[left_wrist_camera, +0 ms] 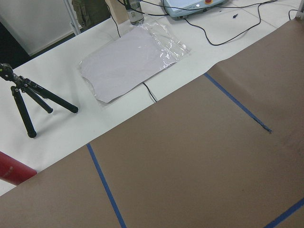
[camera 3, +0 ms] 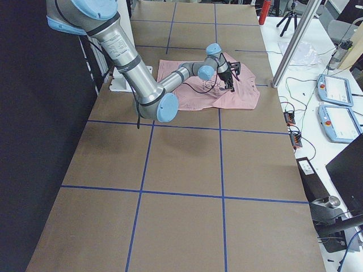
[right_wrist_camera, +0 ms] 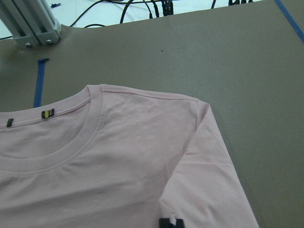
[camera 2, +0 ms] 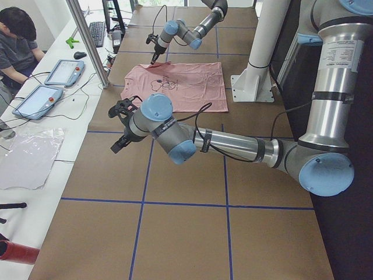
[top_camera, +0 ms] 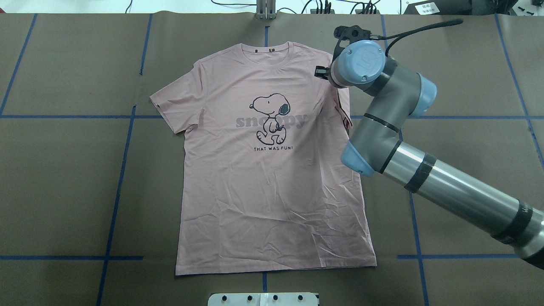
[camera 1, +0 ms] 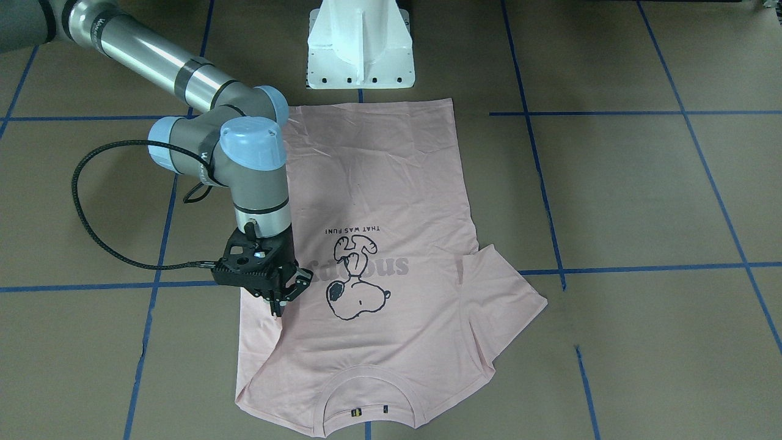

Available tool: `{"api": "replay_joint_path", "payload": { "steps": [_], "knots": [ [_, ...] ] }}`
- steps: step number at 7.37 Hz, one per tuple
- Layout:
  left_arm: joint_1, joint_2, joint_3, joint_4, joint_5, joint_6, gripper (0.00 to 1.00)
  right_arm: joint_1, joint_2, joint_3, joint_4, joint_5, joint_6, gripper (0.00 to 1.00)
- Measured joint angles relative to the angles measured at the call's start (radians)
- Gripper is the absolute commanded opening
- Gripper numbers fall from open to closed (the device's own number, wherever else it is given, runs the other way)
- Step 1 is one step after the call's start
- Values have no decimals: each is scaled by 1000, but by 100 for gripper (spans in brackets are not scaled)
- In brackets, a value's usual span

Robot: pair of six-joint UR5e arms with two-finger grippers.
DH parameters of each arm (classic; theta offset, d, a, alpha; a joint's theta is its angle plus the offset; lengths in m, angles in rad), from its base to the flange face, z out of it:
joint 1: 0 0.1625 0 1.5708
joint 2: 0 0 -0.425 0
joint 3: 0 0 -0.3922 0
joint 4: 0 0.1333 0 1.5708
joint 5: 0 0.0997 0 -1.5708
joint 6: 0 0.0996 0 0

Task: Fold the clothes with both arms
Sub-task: 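Fold the sleeve inward toward the collar with the right gripper, then withdraw the right arm while the left gripper moves to the other sleeve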

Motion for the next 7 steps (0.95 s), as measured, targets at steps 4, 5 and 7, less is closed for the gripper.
{"api": "replay_joint_path", "payload": {
  "steps": [4,5,7],
  "knots": [
    [1,7,5,0,0,6,100,-10,58,-53,-4,-15,10,100],
    [1,6,9,0,0,3,100,15,64,-54,-7,16,-23,100],
    [22,2,3,-23,-3,2,100,121,64,-51,-14,163,-150,100]
  ]
}}
